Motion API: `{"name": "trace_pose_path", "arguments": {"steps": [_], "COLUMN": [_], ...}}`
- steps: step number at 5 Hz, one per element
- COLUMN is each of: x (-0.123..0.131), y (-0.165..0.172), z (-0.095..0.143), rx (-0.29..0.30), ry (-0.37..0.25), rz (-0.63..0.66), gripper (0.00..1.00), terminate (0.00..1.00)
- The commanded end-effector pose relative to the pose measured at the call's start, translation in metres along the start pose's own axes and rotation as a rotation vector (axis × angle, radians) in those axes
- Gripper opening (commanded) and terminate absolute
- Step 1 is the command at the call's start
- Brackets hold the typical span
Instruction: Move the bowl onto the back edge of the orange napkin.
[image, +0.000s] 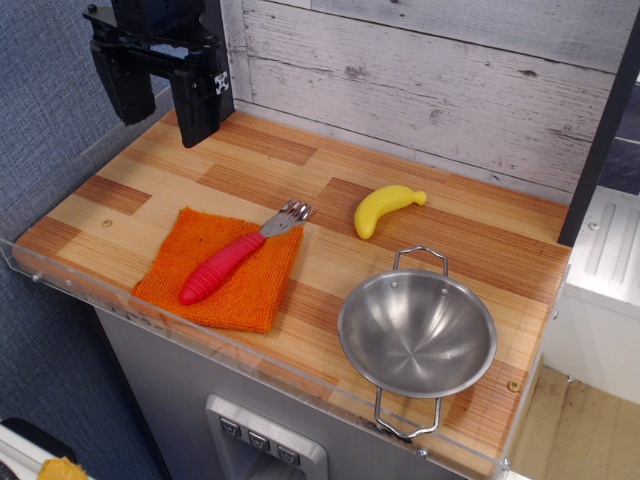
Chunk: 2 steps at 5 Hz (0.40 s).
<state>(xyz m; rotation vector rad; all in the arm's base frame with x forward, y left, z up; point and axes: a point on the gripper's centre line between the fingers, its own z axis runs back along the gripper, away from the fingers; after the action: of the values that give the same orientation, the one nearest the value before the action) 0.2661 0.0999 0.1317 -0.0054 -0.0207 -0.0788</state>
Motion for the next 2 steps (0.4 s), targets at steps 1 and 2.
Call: {"name": "trace_pose_path", "arguments": {"steps": [1,2], "x": [0.0000,0.0003], "y": [0.0000,0.0010], "z": [0.0000,-0.0060], "rx": [0.000,0.023], "ry": [0.000,0.013], "rz": [0.000,-0.012], "gripper": [1.00,1.00], "terminate": [0.00,0.00]}}
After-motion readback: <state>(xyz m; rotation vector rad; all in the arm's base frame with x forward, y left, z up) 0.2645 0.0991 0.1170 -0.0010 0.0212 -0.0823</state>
